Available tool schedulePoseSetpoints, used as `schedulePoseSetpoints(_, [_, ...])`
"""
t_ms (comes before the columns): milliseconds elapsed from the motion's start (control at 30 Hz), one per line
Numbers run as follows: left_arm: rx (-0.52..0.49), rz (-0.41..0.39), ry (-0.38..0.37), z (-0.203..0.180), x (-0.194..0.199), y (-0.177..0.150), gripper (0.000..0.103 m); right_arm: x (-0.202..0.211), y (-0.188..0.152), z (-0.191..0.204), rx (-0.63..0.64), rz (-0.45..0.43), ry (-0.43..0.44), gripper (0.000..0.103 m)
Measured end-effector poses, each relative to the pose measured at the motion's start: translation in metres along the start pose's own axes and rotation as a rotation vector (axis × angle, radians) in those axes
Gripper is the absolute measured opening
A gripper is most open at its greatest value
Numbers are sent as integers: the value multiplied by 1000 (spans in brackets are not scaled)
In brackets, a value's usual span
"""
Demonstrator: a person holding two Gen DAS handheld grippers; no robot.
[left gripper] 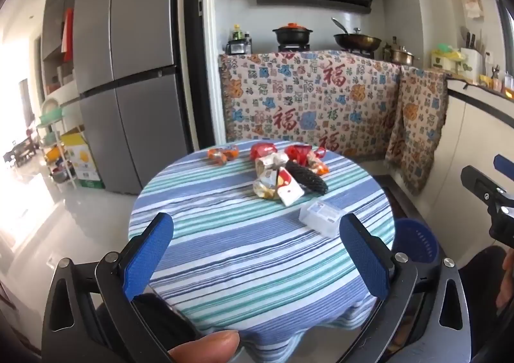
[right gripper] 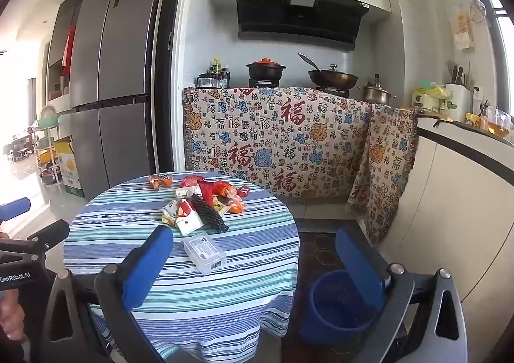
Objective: Collect trash
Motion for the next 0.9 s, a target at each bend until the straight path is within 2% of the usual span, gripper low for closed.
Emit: schedulePoseSetpoints(900, [9, -1, 15, 8, -2, 0, 103, -2, -3, 0, -9, 0, -28, 103])
Point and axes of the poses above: each gripper's, at about its wrist camera, not at the fingertips, and x roughly against the way its jaws point, z to its left, y to its top, the point moved 7 cm from there along -x, roughly the way its jaws point, and after that the axes turned 9 degrees about -y, right-handed, at the moved point
